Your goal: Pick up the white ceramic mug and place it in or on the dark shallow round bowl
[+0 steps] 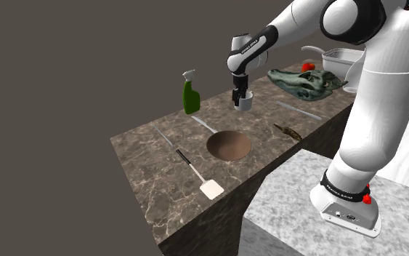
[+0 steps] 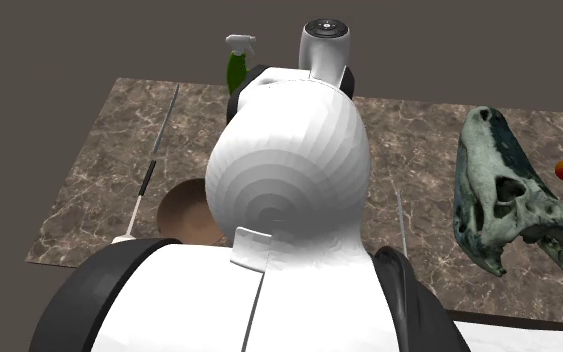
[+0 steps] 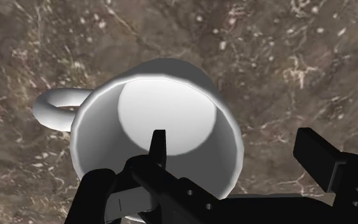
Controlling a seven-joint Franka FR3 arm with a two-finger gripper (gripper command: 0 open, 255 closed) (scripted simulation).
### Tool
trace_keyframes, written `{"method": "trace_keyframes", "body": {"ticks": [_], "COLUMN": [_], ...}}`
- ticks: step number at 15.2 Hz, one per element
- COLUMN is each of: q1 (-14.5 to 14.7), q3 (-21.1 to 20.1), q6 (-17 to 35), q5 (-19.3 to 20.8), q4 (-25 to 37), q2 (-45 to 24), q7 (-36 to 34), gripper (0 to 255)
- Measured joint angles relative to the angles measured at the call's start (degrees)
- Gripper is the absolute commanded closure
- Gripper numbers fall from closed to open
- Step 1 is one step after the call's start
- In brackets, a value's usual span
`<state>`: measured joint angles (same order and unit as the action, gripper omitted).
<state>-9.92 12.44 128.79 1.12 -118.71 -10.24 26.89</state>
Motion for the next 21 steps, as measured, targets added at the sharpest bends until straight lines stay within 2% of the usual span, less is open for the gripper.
{"method": "trace_keyframes", "body": {"ticks": [1,2,12,21], "q1": [0.0,0.0,0.0,0.2], "q3": [0.0,0.0,0.0,0.1], "q6": [0.0,0.0,0.0,-5.6], "q5": [0.0,0.0,0.0,0.6], "q4": [0.0,0.0,0.0,2.9], "q2": [0.0,0.0,0.0,2.8], "q7": [0.0,0.0,0.0,-0.2], "gripper": [0,255,255,255]}}
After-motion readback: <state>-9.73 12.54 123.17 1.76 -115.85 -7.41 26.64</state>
